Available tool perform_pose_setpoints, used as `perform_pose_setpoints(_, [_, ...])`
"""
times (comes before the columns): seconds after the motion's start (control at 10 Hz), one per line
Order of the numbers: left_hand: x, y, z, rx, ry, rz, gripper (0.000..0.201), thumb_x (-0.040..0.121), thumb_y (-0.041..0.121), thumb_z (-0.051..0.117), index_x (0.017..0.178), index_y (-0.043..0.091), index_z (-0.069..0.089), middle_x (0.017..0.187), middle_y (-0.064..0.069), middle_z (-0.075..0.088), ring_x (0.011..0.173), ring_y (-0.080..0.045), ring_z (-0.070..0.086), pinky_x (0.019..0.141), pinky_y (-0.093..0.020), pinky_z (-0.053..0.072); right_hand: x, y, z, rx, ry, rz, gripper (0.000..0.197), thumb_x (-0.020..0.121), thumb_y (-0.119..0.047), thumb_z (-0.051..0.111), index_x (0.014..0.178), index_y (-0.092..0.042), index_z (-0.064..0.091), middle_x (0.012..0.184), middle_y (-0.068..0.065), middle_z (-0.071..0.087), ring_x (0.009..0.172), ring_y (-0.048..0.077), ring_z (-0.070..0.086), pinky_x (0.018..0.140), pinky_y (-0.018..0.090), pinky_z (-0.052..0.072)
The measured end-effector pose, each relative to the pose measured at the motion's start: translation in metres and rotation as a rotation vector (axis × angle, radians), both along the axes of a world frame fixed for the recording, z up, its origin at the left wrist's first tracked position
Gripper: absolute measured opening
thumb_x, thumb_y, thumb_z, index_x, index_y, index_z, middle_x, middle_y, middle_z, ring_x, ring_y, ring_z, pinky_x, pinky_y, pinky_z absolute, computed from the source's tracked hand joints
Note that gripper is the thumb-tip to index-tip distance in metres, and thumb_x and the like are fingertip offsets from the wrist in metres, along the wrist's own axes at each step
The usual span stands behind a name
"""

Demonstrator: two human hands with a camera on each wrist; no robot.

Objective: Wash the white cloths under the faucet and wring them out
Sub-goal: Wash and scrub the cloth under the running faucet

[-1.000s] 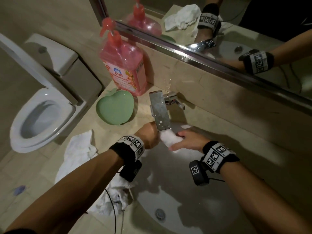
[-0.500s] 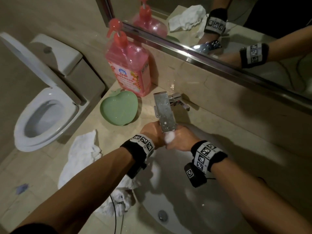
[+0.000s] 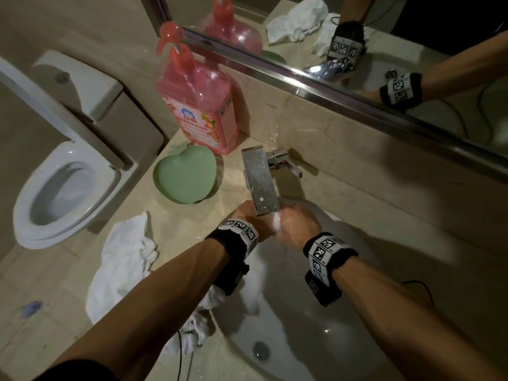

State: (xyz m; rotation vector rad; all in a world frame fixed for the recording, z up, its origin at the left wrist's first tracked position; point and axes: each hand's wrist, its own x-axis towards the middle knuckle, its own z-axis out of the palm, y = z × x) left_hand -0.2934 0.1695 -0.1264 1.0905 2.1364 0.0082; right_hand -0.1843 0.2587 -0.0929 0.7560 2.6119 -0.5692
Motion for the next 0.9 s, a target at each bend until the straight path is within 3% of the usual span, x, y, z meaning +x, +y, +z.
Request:
perform_pose_setpoints(0.1, [-0.008, 0.0, 0.025, 0.082, 0.031, -0.277, 0.033, 0.091, 0.038, 0.058, 0.121, 0.024, 0.056, 0.118, -0.002, 0.064, 0.099, -0.022, 0.06, 0.083, -0.025, 0.04, 0.006, 0.004, -0.009, -0.058, 0.201, -0.086, 0.03, 0.082, -0.036, 0.079, 0.105, -0.022, 0.067, 0.079, -0.004, 0.062, 0.073, 0.02, 0.064, 0.064, 0.023, 0.042])
perform_pose_setpoints(0.2, [-0.011, -0.01, 0.05, 0.315, -0.121, -0.119, 0.038, 0.087, 0.028, 0.065, 0.122, 0.017, 0.055, 0.112, -0.005, 0.067, 0.101, -0.022, 0.065, 0.091, -0.03, 0.048, 0.013, 0.007, -0.013, -0.247, 0.242, -0.18, 0.046, 0.083, -0.037, 0.076, 0.122, -0.018, 0.062, 0.104, 0.004, 0.072, 0.093, 0.024, 0.069, 0.078, 0.034, 0.056])
perform_pose_setpoints(0.3, [-0.016, -0.018, 0.058, 0.475, -0.136, -0.05, 0.044, 0.086, 0.016, 0.07, 0.127, 0.008, 0.059, 0.126, -0.01, 0.062, 0.118, -0.025, 0.059, 0.1, -0.035, 0.047, 0.02, 0.002, -0.007, -0.488, 0.173, -0.284, 0.062, 0.07, -0.044, 0.071, 0.123, -0.02, 0.051, 0.111, 0.002, 0.068, 0.098, 0.02, 0.067, 0.086, 0.042, 0.057])
perform_pose_setpoints(0.4, [-0.019, -0.036, 0.063, 0.516, -0.086, -0.032, 0.036, 0.081, 0.009, 0.072, 0.116, 0.003, 0.066, 0.118, -0.014, 0.059, 0.109, -0.028, 0.055, 0.096, -0.035, 0.046, 0.018, -0.003, 0.005, -0.687, 0.146, -0.372, 0.071, 0.061, -0.05, 0.065, 0.125, -0.022, 0.055, 0.113, 0.0, 0.069, 0.103, 0.019, 0.066, 0.092, 0.042, 0.056])
perform_pose_setpoints(0.5, [-0.019, -0.056, 0.069, 0.617, -0.18, 0.102, 0.033, 0.071, 0.002, 0.076, 0.1, 0.009, 0.063, 0.096, -0.003, 0.058, 0.086, -0.026, 0.058, 0.077, -0.03, 0.049, 0.009, -0.006, 0.015, -0.812, 0.204, -0.467, 0.038, 0.078, -0.025, 0.065, 0.115, -0.017, 0.066, 0.104, 0.0, 0.074, 0.101, 0.02, 0.068, 0.085, 0.037, 0.055])
perform_pose_setpoints(0.6, [-0.021, -0.062, 0.072, 0.647, -0.255, 0.205, 0.043, 0.068, 0.0, 0.075, 0.1, 0.014, 0.051, 0.096, -0.003, 0.065, 0.082, -0.025, 0.063, 0.07, -0.03, 0.051, 0.002, -0.016, 0.018, -0.761, 0.268, -0.414, 0.022, 0.09, 0.0, 0.062, 0.11, -0.003, 0.071, 0.1, 0.007, 0.077, 0.096, 0.02, 0.07, 0.084, 0.038, 0.055])
perform_pose_setpoints(0.7, [-0.018, -0.064, 0.071, 0.656, -0.141, 0.186, 0.036, 0.065, 0.003, 0.078, 0.093, 0.015, 0.059, 0.102, -0.005, 0.058, 0.087, -0.024, 0.058, 0.077, -0.033, 0.05, 0.0, -0.024, 0.014, -0.673, 0.321, -0.401, 0.029, 0.083, 0.007, 0.066, 0.07, -0.018, 0.066, 0.063, -0.019, 0.069, 0.062, -0.008, 0.06, 0.063, 0.022, 0.047])
perform_pose_setpoints(0.8, [-0.012, -0.067, 0.062, 0.722, -0.071, 0.255, 0.032, 0.065, 0.005, 0.082, 0.09, 0.016, 0.065, 0.102, -0.005, 0.053, 0.087, -0.023, 0.058, 0.082, -0.029, 0.05, 0.002, -0.026, 0.009, -0.592, 0.337, -0.406, 0.032, 0.077, 0.002, 0.072, 0.066, -0.025, 0.059, 0.056, -0.02, 0.062, 0.057, -0.008, 0.056, 0.058, 0.015, 0.038])
perform_pose_setpoints(0.9, [-0.008, -0.067, 0.059, 0.734, -0.113, 0.352, 0.038, 0.066, 0.01, 0.081, 0.093, 0.016, 0.055, 0.092, -0.002, 0.061, 0.078, -0.024, 0.061, 0.068, -0.029, 0.049, 0.006, -0.026, 0.013, -0.561, 0.402, -0.412, 0.043, 0.077, -0.008, 0.077, 0.117, -0.017, 0.063, 0.099, -0.006, 0.07, 0.092, 0.011, 0.066, 0.076, 0.018, 0.047])
